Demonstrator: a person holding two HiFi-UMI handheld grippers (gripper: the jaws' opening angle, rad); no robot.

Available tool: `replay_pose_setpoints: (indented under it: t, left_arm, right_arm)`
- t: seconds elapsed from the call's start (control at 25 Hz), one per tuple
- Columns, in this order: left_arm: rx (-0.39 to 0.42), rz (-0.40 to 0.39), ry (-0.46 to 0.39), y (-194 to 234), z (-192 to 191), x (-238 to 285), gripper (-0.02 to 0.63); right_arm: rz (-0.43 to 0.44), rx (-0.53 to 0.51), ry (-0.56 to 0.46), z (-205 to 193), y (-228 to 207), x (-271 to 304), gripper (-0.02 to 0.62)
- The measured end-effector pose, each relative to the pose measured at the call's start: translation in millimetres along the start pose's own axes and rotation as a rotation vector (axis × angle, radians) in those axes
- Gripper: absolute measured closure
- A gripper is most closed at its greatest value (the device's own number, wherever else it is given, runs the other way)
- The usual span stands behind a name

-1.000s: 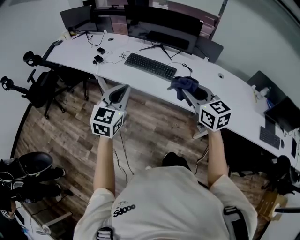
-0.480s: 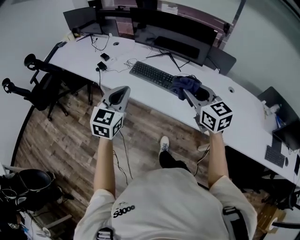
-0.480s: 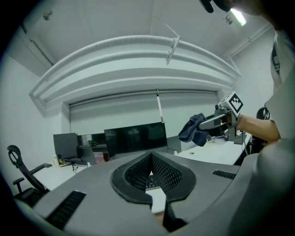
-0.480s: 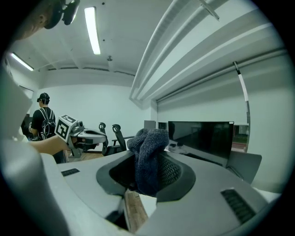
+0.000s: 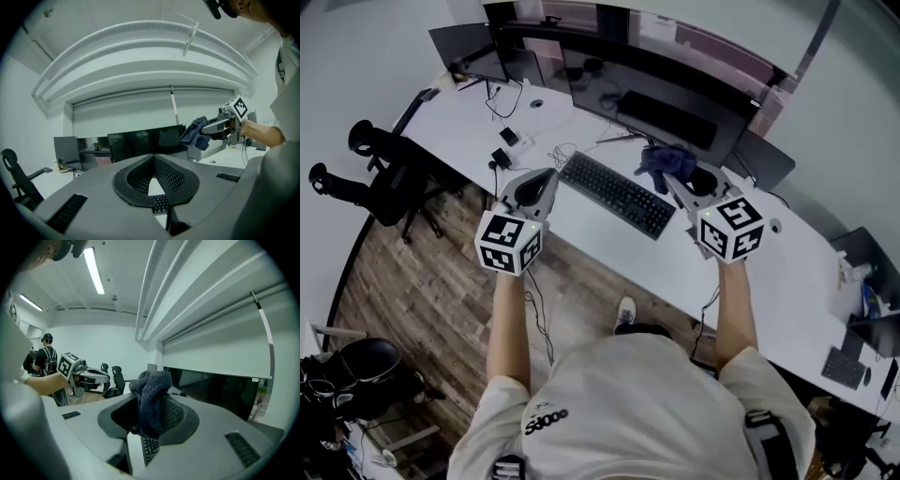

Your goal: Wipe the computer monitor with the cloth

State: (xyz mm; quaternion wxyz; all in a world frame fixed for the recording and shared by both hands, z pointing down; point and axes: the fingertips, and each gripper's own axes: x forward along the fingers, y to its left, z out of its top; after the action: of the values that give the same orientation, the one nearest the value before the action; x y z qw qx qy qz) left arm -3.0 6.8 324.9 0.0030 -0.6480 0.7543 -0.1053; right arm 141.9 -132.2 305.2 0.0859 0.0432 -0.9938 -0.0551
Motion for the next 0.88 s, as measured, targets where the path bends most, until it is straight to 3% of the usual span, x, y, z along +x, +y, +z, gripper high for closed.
replay_pose_setpoints:
  t: [0.48, 0.68, 0.88]
  left_arm:
    - [-0.018, -0.043, 0.016, 16, 9, 110, 0.588]
    - [-0.019, -0.085, 0.021, 29, 6, 139, 0.588]
    - [-0.043, -0.057, 0.028, 73, -4, 168, 0.588]
  right_arm:
    - [0.020, 0.054, -0.002, -8, -96, 42, 0.492]
    - [-0.015, 0.076, 0.000, -12, -115, 52, 0.492]
    - [-0.039, 0.080, 0.008, -6, -120, 78, 0.492]
